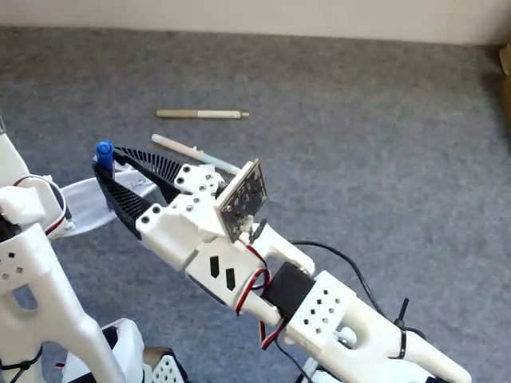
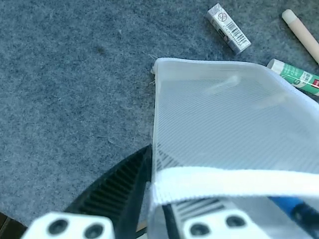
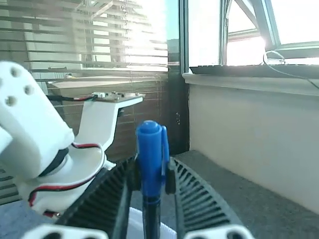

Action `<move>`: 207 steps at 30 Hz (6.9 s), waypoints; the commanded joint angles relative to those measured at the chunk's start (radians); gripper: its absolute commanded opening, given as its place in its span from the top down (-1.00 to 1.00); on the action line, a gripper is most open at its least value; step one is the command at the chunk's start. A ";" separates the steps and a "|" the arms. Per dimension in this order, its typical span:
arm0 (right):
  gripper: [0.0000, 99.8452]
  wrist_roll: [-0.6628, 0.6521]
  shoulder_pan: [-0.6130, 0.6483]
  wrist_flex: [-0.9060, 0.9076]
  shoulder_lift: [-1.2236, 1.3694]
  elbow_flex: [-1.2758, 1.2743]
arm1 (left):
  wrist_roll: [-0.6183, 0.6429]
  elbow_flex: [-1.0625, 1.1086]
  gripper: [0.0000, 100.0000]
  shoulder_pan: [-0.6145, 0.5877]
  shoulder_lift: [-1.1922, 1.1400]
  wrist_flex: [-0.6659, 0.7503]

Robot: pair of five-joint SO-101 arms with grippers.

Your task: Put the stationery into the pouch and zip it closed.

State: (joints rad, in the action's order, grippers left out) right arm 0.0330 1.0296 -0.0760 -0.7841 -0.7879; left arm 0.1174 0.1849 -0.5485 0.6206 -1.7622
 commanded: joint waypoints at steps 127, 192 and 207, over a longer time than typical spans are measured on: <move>0.69 -0.216 -0.275 0.928 1.641 1.669 | 0.011 -0.025 0.99 -0.401 -0.013 0.000; 0.56 -0.384 -0.318 1.313 1.856 2.189 | 0.011 0.004 0.99 -0.401 -0.013 0.002; 0.56 -0.385 -0.286 1.182 1.971 2.143 | 0.011 0.004 0.99 -0.401 -0.013 0.002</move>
State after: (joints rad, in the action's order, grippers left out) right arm -0.3383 0.7319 1.1270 1.2091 1.3387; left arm 0.1189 0.1880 -0.9413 0.6114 -1.7622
